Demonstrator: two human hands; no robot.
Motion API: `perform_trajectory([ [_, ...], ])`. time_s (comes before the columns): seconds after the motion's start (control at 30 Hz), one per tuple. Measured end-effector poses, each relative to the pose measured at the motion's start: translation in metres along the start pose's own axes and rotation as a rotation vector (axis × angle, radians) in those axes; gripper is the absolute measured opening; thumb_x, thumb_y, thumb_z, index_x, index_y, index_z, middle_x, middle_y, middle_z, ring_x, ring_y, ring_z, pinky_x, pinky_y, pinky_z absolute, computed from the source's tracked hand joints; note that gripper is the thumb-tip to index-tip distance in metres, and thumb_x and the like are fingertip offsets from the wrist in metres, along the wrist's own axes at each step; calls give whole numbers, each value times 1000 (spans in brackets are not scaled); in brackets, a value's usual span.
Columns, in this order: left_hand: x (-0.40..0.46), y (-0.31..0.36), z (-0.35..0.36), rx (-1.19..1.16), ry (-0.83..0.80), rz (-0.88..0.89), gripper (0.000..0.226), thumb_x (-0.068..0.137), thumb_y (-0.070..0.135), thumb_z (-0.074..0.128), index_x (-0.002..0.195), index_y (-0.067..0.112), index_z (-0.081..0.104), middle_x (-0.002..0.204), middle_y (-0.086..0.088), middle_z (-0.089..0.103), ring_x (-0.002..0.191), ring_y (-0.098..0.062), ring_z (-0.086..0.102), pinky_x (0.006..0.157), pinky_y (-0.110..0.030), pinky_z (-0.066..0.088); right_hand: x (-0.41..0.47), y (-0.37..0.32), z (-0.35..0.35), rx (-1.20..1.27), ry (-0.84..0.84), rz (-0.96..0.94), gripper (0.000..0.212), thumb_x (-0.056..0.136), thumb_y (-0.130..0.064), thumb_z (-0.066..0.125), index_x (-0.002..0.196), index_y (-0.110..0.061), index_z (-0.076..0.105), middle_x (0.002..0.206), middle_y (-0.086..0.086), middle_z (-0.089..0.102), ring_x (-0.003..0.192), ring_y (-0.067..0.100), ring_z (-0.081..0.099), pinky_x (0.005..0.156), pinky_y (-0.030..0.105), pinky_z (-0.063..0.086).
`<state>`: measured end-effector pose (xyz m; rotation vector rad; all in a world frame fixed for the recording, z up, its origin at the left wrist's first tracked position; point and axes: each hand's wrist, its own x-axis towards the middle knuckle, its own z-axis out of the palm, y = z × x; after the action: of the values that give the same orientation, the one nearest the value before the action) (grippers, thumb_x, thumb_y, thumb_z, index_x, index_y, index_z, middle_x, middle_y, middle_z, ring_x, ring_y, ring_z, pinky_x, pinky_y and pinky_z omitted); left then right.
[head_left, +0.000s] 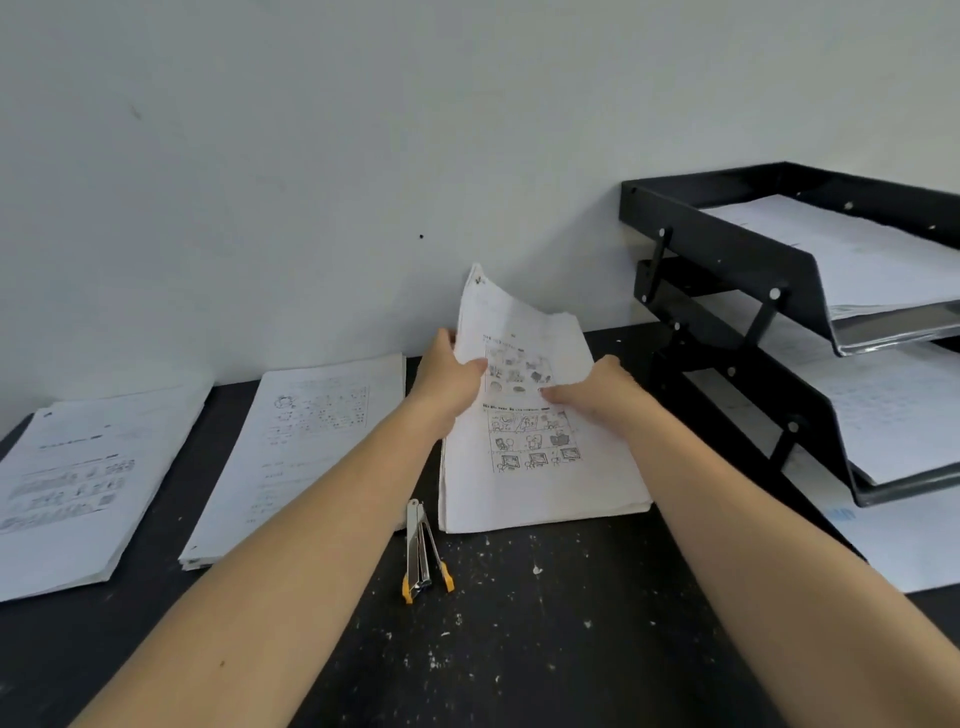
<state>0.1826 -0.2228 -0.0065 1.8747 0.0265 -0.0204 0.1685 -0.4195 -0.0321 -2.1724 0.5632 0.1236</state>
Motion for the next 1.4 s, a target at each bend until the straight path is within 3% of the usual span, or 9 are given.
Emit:
perform_trajectory([
  [0.1,-16,23,-21,-111,20,137,37,97,11,65,125,18,43,122,1,61,109,-18,61,80,-30,52,-19,-6,-27,452,-23,-94,77,78,-31,91,134,-4,46,116,12,70,93,27,73,80,45,62],
  [0.2,-37,44,-46,-208,38,249,41,95,11,68,127,23,44,120,5,64,110,-13,64,90,-34,55,-52,-26,-55,654,-90,-218,66,82,-27,87,136,-7,55,119,12,75,98,29,77,88,50,63],
  [0.3,-67,67,-77,-324,25,318,41,96,10,67,131,24,51,122,4,69,110,-16,67,91,-37,57,-97,-54,-67,748,-189,-361,47,90,-24,80,131,-6,63,116,12,78,100,29,78,90,50,62],
  [0.47,-121,76,-148,-449,16,324,28,92,9,69,119,20,67,114,-5,76,107,-28,73,89,-48,59,-174,-88,-40,827,-367,-510,26,97,-16,70,122,-7,67,114,15,78,101,32,77,82,48,65],
  [0.67,-180,42,-227,-306,79,314,16,92,18,73,106,24,71,104,2,78,100,-20,74,92,-43,58,-228,-89,36,813,-436,-578,40,96,-18,72,130,-1,63,118,18,76,108,39,74,96,59,57],
  [0.77,-203,21,-251,-289,103,312,17,92,17,73,106,25,70,102,5,78,98,-15,74,89,-37,58,-246,-86,66,817,-447,-611,34,97,-16,70,128,-1,66,117,18,76,108,38,74,94,56,59],
  [0.93,-221,-7,-268,-319,134,287,20,91,16,74,110,21,70,107,-1,78,101,-18,74,90,-38,58,-261,-76,98,823,-469,-619,34,95,-20,74,125,-3,69,118,18,76,109,39,74,96,57,58],
  [1.13,-232,-39,-266,-395,107,228,18,90,14,73,107,20,72,103,2,79,101,-19,74,88,-39,58,-265,-60,112,703,-552,-603,36,91,-17,75,124,-4,70,119,14,77,111,34,74,94,47,60],
  [1.4,-226,-33,-271,-401,110,244,20,88,16,75,108,17,72,106,-1,79,104,-21,73,91,-39,58,-267,-69,105,718,-573,-600,37,95,-17,71,128,0,67,121,17,75,111,36,74,94,50,60],
])
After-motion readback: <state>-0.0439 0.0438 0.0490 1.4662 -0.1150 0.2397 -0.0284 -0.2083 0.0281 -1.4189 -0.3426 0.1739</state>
